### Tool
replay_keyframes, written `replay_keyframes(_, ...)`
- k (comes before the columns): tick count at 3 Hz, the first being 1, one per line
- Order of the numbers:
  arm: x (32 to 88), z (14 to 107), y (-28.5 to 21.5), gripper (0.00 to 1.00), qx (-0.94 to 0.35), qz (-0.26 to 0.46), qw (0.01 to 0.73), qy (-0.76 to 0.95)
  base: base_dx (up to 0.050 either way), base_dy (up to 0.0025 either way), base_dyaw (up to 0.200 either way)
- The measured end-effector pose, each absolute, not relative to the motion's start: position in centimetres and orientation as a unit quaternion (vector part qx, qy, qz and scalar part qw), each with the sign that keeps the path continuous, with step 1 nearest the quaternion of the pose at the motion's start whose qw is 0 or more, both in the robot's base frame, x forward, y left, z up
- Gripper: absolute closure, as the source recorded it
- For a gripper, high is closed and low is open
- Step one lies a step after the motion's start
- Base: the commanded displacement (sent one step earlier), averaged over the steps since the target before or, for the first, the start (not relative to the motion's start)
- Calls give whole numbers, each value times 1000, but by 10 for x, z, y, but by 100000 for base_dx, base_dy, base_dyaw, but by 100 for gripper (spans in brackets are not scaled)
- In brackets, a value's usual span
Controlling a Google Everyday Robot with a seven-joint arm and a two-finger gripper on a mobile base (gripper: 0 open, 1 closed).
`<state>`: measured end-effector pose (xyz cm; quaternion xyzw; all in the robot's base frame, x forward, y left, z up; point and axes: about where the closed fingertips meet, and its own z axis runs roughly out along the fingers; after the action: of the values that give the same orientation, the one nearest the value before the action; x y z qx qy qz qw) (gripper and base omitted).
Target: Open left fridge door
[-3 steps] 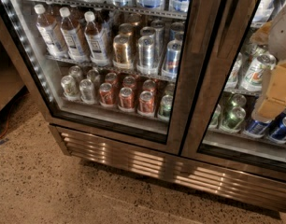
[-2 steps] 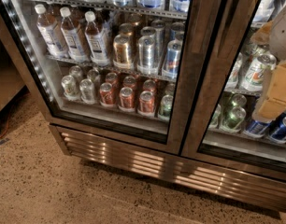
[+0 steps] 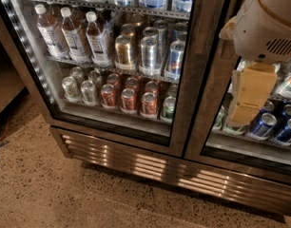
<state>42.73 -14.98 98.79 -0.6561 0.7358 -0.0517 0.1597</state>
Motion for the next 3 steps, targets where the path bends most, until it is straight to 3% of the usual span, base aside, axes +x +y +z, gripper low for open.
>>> replay_keyframes(3, 440, 953, -140, 0, -668, -5, 140, 731, 0, 0, 0)
